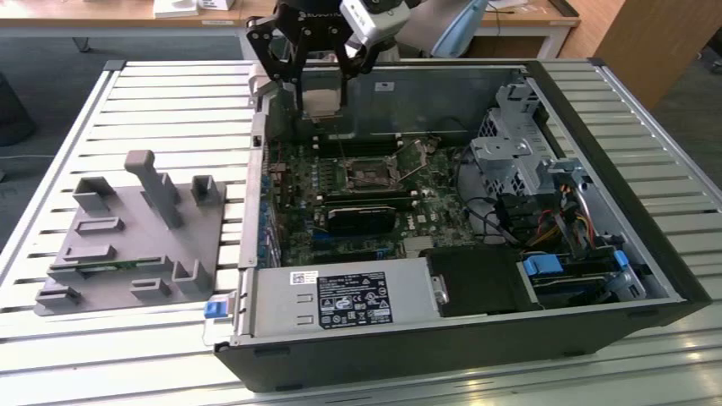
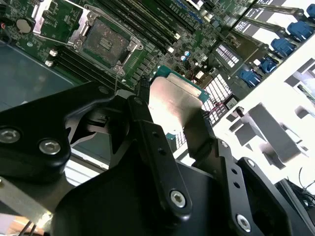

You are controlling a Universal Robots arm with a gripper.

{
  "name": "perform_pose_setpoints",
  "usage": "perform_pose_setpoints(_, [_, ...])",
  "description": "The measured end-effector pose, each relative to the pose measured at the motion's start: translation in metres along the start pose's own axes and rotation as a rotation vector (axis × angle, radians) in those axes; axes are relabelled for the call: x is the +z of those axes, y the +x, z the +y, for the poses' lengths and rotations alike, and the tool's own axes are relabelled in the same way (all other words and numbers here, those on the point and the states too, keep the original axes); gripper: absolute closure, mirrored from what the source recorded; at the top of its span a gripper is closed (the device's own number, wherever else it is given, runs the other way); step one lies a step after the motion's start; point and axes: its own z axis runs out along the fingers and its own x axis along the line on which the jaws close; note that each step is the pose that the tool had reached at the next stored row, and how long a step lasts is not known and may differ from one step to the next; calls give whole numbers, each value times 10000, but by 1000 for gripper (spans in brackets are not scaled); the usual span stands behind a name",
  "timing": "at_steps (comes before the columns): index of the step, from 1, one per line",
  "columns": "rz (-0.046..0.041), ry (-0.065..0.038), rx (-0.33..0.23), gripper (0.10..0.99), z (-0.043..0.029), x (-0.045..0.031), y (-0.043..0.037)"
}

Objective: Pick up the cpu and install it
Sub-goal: 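Pick up the cpu and move it towards the insertion slot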

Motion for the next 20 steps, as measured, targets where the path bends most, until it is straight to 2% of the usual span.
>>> perform_pose_setpoints(20, [-91,10,-4,557,18,10,-133])
